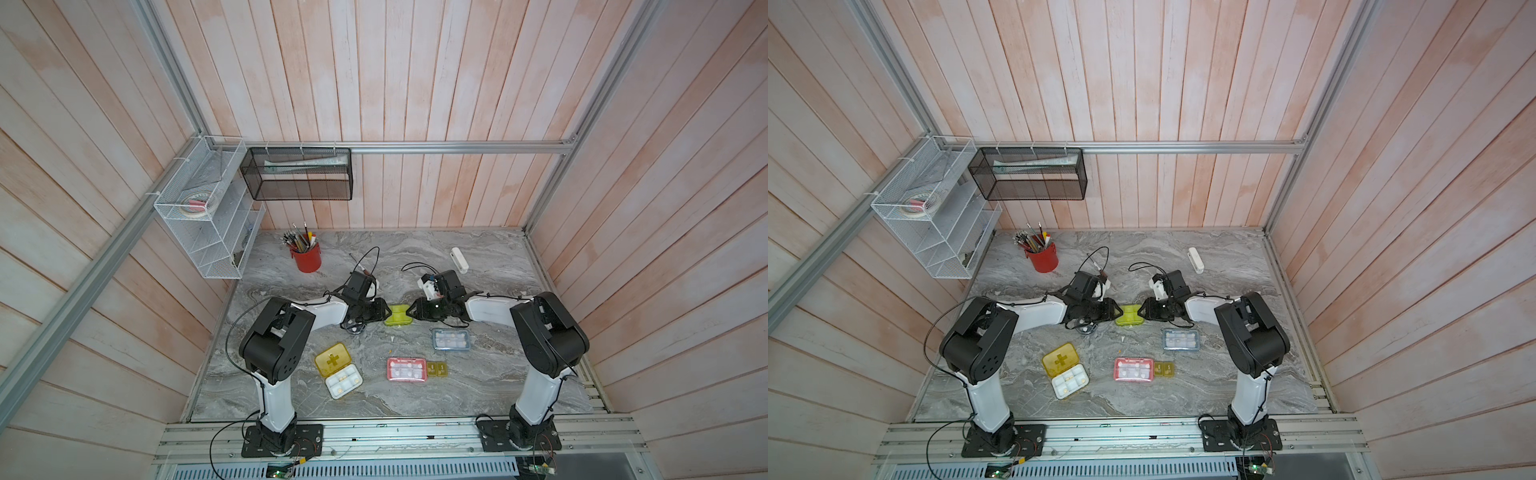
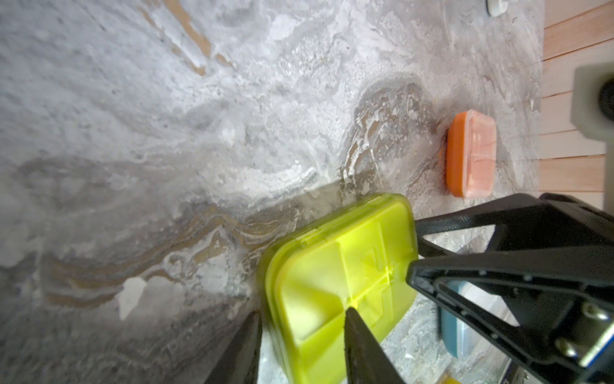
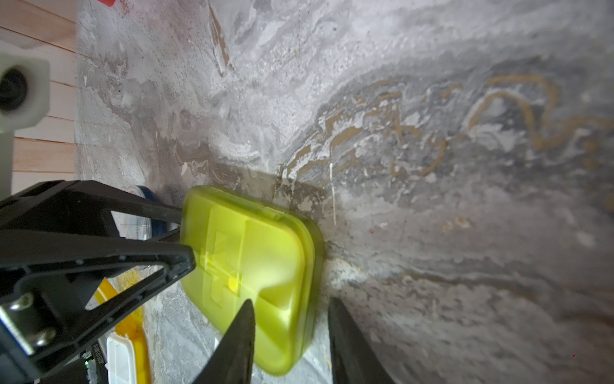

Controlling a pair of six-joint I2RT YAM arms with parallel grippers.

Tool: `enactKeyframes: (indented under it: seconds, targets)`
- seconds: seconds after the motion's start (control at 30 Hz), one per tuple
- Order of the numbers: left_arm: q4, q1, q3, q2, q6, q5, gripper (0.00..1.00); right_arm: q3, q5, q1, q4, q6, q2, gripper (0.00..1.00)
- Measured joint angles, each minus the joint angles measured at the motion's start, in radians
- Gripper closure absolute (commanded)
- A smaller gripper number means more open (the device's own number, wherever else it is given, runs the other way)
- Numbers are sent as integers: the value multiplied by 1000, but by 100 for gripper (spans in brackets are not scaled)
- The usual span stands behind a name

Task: Close pillboxes
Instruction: Close the lid on the pillbox.

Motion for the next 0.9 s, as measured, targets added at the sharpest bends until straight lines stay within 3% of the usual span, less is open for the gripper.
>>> enactKeyframes:
  seconds: [0.77,0.9]
  targets:
    - [0,0,0,0,0,0,57,0,4,6,6,0,-1,67]
    - [0,0,0,0,0,0,56,-1,8,6,6,0,-2,62]
